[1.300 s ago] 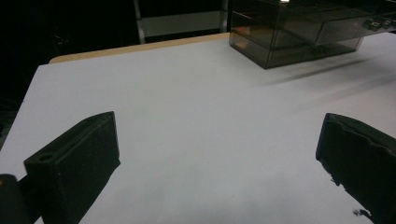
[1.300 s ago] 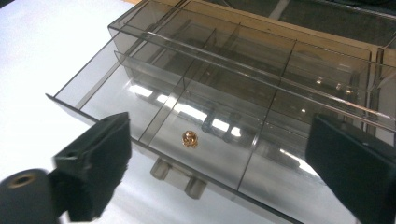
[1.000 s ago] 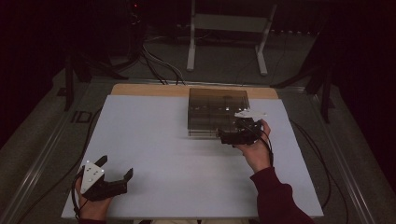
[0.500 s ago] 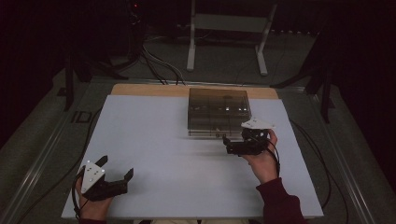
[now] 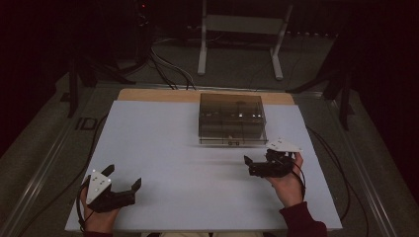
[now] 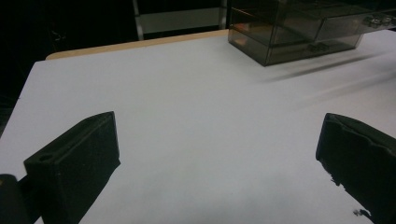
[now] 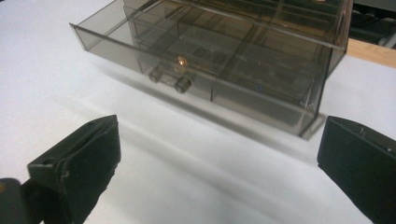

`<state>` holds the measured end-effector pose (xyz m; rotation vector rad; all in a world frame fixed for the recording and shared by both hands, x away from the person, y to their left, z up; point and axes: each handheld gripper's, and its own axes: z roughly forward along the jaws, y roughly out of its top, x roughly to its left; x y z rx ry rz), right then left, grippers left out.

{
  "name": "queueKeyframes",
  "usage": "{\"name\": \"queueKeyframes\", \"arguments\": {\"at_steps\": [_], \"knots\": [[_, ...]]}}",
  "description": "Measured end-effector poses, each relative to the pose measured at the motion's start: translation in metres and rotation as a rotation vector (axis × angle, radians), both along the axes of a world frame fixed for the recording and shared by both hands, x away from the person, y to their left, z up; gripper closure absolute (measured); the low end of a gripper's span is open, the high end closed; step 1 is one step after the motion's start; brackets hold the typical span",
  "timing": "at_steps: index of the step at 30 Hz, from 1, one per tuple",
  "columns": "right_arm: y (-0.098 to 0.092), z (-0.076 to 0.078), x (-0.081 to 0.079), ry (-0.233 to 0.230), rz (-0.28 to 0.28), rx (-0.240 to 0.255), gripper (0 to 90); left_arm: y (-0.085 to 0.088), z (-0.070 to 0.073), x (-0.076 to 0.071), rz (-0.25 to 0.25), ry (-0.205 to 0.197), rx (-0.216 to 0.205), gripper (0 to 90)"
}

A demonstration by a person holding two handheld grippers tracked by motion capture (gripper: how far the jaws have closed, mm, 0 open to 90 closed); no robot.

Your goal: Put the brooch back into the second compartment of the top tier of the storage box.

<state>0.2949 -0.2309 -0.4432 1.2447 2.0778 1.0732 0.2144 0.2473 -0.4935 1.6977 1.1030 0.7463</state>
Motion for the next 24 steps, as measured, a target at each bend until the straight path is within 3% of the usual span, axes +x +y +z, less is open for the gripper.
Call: {"name": "queueKeyframes", "arguments": {"at_steps": [12,24], "knots": [[-0.02,-0.021,-0.022,-0.042,0.009,0.019,0.1,0.0,0.002,0.002,-0.004,0.0,-0.009,0.5],[-0.033,-0.034,-0.04,-0.124,0.011,0.063,0.2,0.001,0.005,0.005,0.002,-0.009,-0.033,0.5]]}}
